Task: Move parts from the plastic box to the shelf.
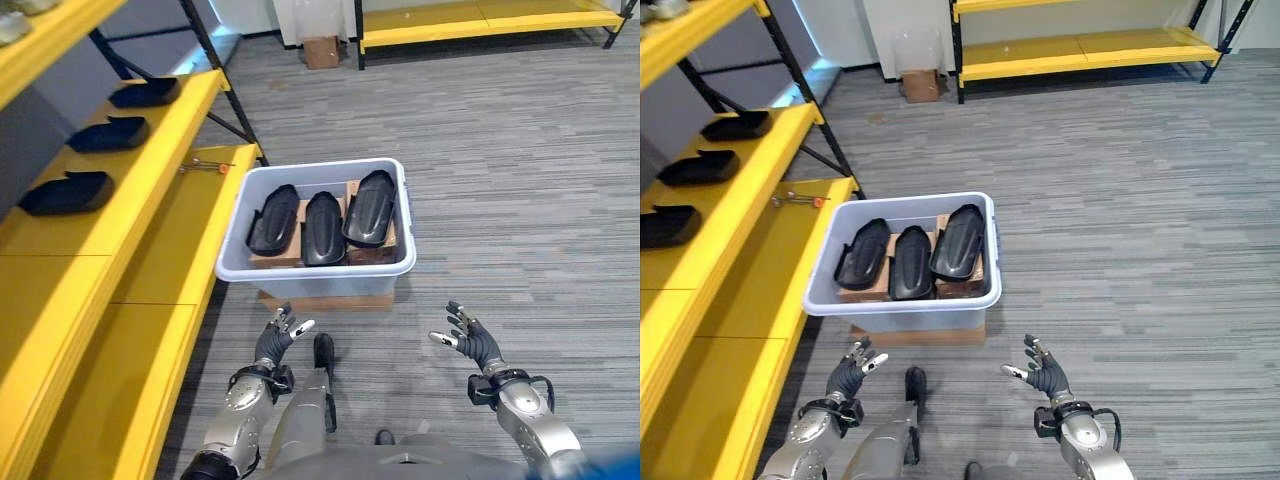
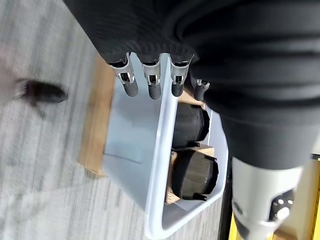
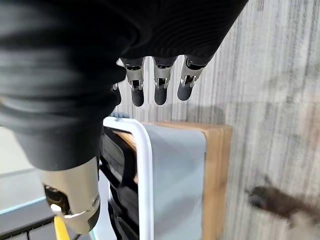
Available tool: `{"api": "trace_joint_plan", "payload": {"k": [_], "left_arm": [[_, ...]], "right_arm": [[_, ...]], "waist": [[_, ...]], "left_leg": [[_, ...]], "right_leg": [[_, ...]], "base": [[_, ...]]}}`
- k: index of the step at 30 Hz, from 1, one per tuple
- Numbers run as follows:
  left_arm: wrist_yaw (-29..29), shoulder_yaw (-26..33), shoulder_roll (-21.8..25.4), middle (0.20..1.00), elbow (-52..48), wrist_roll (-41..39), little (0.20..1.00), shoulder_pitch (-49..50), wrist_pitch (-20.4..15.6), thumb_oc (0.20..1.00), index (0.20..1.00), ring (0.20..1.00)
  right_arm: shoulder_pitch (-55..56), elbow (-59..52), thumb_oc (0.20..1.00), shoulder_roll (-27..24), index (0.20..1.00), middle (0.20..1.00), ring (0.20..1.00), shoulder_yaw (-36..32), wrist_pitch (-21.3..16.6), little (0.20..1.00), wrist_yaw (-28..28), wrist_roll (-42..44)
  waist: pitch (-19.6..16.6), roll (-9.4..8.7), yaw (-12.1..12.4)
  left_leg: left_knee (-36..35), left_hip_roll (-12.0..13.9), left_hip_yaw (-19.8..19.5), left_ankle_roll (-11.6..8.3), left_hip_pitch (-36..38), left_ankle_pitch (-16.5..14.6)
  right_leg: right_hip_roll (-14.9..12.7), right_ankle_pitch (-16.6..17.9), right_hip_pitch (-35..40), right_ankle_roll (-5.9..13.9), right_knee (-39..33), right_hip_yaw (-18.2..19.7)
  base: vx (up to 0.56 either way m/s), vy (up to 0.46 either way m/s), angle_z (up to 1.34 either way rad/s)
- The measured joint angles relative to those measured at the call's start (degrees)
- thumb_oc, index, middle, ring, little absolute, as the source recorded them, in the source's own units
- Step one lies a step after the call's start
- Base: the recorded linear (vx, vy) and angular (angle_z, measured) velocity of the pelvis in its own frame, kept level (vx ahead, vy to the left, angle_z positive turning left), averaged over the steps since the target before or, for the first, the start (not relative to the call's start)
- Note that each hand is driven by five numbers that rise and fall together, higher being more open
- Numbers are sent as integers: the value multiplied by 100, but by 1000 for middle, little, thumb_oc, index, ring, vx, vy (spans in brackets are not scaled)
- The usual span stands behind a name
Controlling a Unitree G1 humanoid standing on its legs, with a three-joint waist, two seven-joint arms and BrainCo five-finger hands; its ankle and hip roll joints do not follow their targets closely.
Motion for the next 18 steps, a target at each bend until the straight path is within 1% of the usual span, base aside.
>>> {"api": "trace_joint_plan", "payload": {"k": [1, 2, 3, 4, 5, 6, 7, 8, 9, 10, 11, 13, 18], "left_arm": [[5, 21, 38, 1000, 25, -3, 1000, 49, -20, 1000, 1000, 1000], [46, 74, 102, 1000, 108, -6, 1000, -54, 7, 1000, 1000, 1000], [109, 187, 21, 1000, 135, -6, 1000, -139, -3, 1000, 1000, 1000], [127, 196, 41, 1000, 120, -9, 1000, -450, -17, 1000, 1000, 1000], [143, 200, 47, 1000, 111, -11, 1000, -538, -17, 1000, 1000, 1000], [149, 198, 49, 1000, 110, -11, 1000, -529, -17, 1000, 1000, 1000], [148, 197, 53, 1000, 111, -11, 1000, -482, -16, 1000, 1000, 1000], [160, 193, 71, 1000, 111, -11, 1000, -443, -24, 1000, 1000, 1000], [181, 195, 71, 1000, 127, -11, 1000, -510, -23, 1000, 1000, 1000], [215, 258, 66, 1000, 136, -12, 1000, -447, -21, 1000, 1000, 1000], [211, 236, 115, 1000, 134, -12, 1000, -480, 7, 1000, 1000, 1000], [207, 245, 132, 1000, 100, -11, 1000, -454, -6, 1000, 1000, 1000], [205, 245, 171, 1000, 78, -7, 1000, -255, -3, 1000, 1000, 1000]], "right_arm": [[-43, 8, 1000, 136, 1000, 1000, 1000, 46, -17, 1000, 38, -2], [-52, -43, 1000, 228, 1000, 1000, 1000, 48, -11, 1000, 29, 6], [-162, -109, 1000, 207, 1000, 1000, 1000, 45, -7, 1000, 56, 5], [-268, -135, 1000, 229, 1000, 1000, 1000, 37, 0, 1000, 33, 6], [-330, -54, 1000, 256, 1000, 1000, 1000, 79, 28, 1000, 35, 8], [-313, -46, 1000, 262, 1000, 1000, 1000, 98, 55, 1000, 41, 8], [-282, -50, 1000, 252, 1000, 1000, 1000, 88, 55, 1000, 53, 9], [-245, -41, 1000, 244, 1000, 1000, 1000, 50, 55, 1000, 48, 13], [-245, -41, 1000, 232, 1000, 1000, 1000, 48, 59, 1000, 55, 14], [-339, -137, 1000, 190, 1000, 1000, 1000, 44, 56, 1000, 87, 13], [-400, -112, 1000, 199, 1000, 1000, 1000, 11, 37, 1000, 80, 13], [-329, -116, 1000, 195, 1000, 1000, 1000, 15, 66, 1000, 87, 13], [-427, -150, 1000, 198, 1000, 1000, 1000, -2, 65, 1000, 110, 6]], "waist": [[-43, 70, -18], [-139, -135, -130], [-179, -212, -161], [-162, -313, -171], [-90, -363, -154], [-69, -395, -136], [-73, -395, -155], [-113, -419, -158], [-72, -327, -163], [-79, -350, -64], [-111, -399, -64], [-99, -426, 12], [-102, -468, 18]], "left_leg": [[-309, 121, -2, -7, 441, -51], [-414, 2, -1, -28, 479, -13], [-494, -44, 89, -169, 457, 43], [-398, -79, 122, -211, 297, 19], [-278, -72, 203, -221, 286, 10], [-275, -76, 265, -226, 402, -42], [-283, -67, 264, -283, 524, -147], [-320, -33, 247, -296, 670, -209], [-334, 124, 219, -290, 672, -209], [-303, 113, 101, -301, 621, -216], [-320, 42, 96, -463, 565, -288], [-322, 95, 104, -490, 645, -288], [-495, 67, 100, -570, 726, -339]], "right_leg": [[-62, -511, -132, -74, 501, -42], [-405, -856, -305, -7, 707, 68], [-795, -931, -493, 160, 741, 110], [-982, -818, -230, 179, -209, 62], [-967, -525, 28, 12, -654, 56], [-985, -387, 207, 66, -794, 32], [-980, -338, 342, 150, -794, -18], [-949, -296, 342, 269, -558, -13], [-869, -299, 42, 480, -22, 22], [-1297, -352, -76, 481, -810, 45], [-1541, 399, 104, 472, -1684, -170], [-1493, 411, 252, 468, -1694, -214], [-1487, 411, 259, 467, -1651, -218]], "base": [[239, 176, -48], [194, 171, -46], [220, 208, -24], [200, 185, -37], [193, 164, -28], [121, 98, -16], [136, 110, 5], [136, 111, 12], [139, 118, -9], [102, 98, -5], [84, 90, 9], [56, 75, 34], [46, 73, 10]]}}
